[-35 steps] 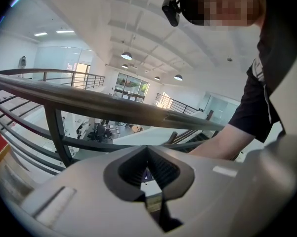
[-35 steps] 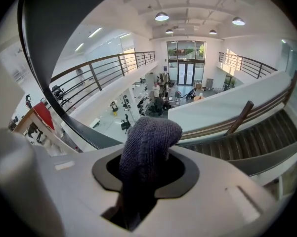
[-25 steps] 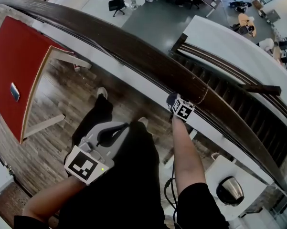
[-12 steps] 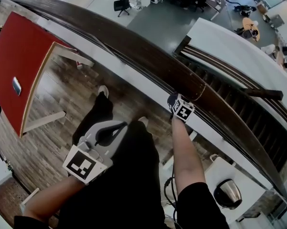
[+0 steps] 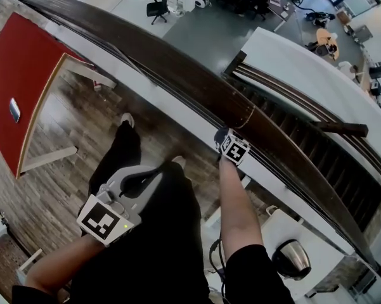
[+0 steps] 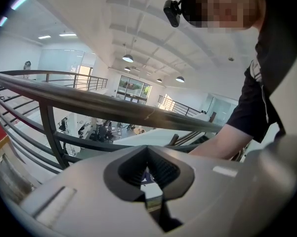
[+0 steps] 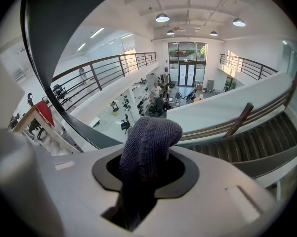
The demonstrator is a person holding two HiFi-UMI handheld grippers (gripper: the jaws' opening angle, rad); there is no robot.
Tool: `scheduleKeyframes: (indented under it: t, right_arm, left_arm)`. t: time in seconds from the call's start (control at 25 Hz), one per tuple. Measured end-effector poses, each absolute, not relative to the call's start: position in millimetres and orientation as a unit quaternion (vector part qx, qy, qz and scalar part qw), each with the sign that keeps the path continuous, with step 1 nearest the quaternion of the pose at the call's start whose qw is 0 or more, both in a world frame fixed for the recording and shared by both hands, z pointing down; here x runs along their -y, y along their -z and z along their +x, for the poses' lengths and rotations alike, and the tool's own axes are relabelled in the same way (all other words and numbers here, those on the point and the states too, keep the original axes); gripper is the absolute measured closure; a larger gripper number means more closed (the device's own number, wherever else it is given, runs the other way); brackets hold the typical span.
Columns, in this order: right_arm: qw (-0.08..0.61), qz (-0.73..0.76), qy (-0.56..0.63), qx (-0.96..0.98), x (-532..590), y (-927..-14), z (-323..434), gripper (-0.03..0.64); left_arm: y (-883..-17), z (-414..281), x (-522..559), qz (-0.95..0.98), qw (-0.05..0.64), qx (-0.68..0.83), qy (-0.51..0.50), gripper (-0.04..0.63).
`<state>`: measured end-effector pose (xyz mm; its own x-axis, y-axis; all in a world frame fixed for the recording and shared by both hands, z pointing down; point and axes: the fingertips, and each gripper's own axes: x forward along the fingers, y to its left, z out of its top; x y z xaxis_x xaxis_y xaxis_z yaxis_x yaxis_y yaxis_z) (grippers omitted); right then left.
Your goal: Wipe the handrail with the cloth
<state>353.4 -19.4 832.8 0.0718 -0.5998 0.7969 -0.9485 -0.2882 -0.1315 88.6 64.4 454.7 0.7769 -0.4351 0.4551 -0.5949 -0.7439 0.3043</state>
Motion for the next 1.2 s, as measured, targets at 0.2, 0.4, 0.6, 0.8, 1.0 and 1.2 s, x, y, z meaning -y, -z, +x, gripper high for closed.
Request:
scheduleKeyframes:
  t: [0.2, 0.4, 0.6, 0.8, 1.0, 1.2]
  right_arm:
    - [0.221, 0.708, -0.393, 0.544, 12.2, -830.7, 364.4, 0.502]
    - [0.215, 0.706, -0.386, 0.554, 12.4, -829.5, 363.6, 0.502]
    - [0.215, 0.716, -0.388, 0.539, 8.2, -828.3, 374.6, 0.502]
    - [0.192, 0.725, -0.410, 0.520, -0.1, -830.0, 375.0, 0.502]
    - [0.186, 0.729, -0.405, 0.519, -7.2, -816.7, 372.3, 0.502]
    - [0.195, 0.729, -0.401, 0.520, -16.4, -796.6, 363.9, 0.502]
  left_arm:
    - [-454.8, 86.8, -69.2, 0.912, 0.229, 0.290, -0.179, 0.597]
    - [-458.8, 90.7, -77.2, 0.913, 0.233, 0.276, -0.190, 0.597]
    - [-461.5, 81.1, -78.3, 0.910, 0.235, 0.276, -0.200, 0.597]
    - [-457.3, 64.7, -79.3, 0.905, 0.238, 0.288, -0.204, 0.597]
    - [-460.1, 50.1, -76.7, 0.900, 0.252, 0.298, -0.194, 0.597]
    - [-450.5, 44.6, -64.2, 0.902, 0.222, 0.326, -0.177, 0.597]
